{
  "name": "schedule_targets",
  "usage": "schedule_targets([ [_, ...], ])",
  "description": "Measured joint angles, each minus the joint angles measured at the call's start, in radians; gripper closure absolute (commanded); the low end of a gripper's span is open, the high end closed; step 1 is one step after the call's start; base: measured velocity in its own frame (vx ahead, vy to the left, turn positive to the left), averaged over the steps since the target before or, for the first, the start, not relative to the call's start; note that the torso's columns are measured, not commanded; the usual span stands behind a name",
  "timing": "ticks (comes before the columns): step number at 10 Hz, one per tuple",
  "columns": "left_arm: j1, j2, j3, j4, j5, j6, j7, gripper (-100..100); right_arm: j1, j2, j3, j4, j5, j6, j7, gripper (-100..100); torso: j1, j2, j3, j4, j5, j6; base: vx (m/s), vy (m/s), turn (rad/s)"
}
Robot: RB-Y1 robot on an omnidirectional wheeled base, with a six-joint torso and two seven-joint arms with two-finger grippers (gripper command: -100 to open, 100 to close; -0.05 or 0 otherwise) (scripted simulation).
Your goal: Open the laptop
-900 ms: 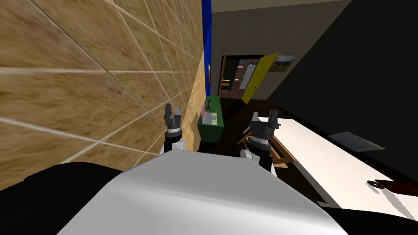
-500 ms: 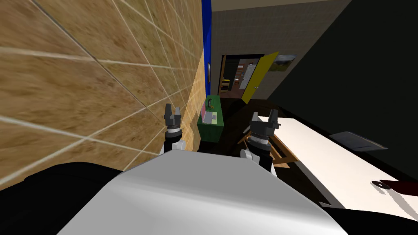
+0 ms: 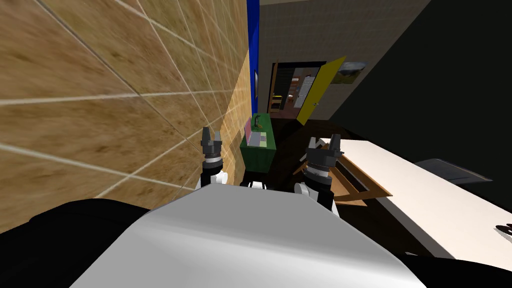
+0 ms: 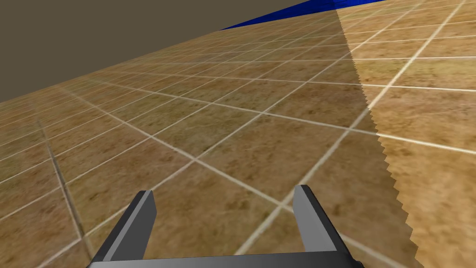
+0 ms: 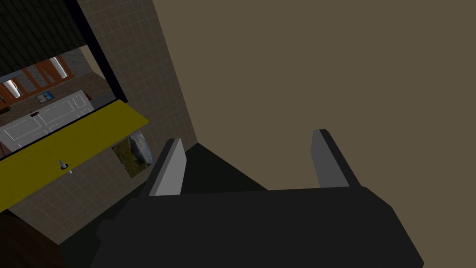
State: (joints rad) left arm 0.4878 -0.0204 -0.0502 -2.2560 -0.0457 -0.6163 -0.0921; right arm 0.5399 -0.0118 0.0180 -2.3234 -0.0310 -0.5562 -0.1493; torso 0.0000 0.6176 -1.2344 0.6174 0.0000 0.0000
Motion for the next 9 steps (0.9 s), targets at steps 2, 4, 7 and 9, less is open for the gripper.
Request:
schedule_targets([
  [2,0.000,0.024,0.000,-0.002,0.000,0.007,0.000,-100,0.000,0.000,0.000,0.000,0.000,0.000,0.000,0,0.000,0.107,-0.217,0.107,0.000,0.000,0.015,-0.005,-0.012],
  [4,-0.001,0.079,0.001,-0.007,-0.002,0.035,0.000,-100,0.000,0.000,0.000,0.001,0.000,0.000,0.000,0,0.000,0.119,-0.241,0.119,0.000,0.000,0.024,-0.014,-0.017],
  [7,-0.007,0.136,0.005,-0.020,-0.005,0.111,0.001,-100,0.000,0.000,0.000,0.000,0.000,0.000,0.000,0,0.000,0.120,-0.242,0.120,0.000,0.000,0.045,-0.016,-0.021],
  [9,-0.011,0.156,0.007,-0.031,-0.008,0.169,0.001,-100,0.000,0.000,0.000,0.000,0.000,0.000,0.000,0,0.000,0.121,-0.241,0.121,0.000,0.000,0.035,-0.013,-0.021],
])
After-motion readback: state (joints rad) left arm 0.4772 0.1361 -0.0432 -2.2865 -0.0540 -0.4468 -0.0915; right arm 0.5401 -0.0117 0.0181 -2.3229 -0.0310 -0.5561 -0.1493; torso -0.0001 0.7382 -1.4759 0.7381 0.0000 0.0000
